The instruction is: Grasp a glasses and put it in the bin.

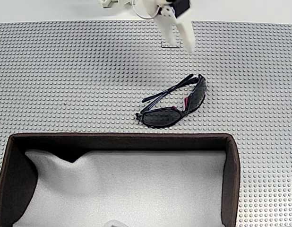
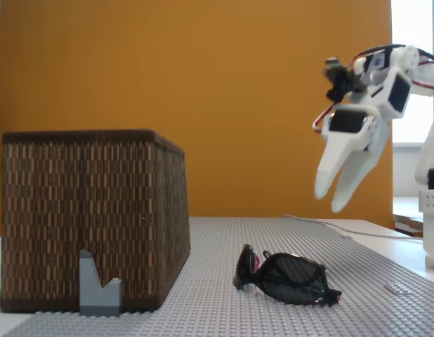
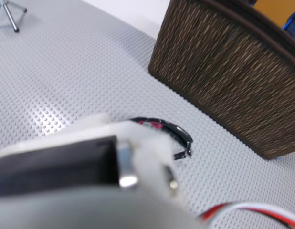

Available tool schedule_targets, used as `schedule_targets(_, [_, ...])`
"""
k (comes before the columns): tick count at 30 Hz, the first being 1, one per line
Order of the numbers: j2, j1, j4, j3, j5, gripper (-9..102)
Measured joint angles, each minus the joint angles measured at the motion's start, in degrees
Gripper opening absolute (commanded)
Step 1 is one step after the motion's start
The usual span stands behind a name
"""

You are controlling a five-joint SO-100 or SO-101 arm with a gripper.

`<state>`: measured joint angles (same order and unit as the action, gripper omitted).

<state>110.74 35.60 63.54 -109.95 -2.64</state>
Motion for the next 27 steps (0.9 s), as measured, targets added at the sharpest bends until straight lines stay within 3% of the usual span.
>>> schedule_targets(20, [-18.4, 1.5, -6.9, 7.0, 0.0, 27])
schedule_targets(27, [-25.6, 0.6, -10.5, 11.9, -2.8, 21])
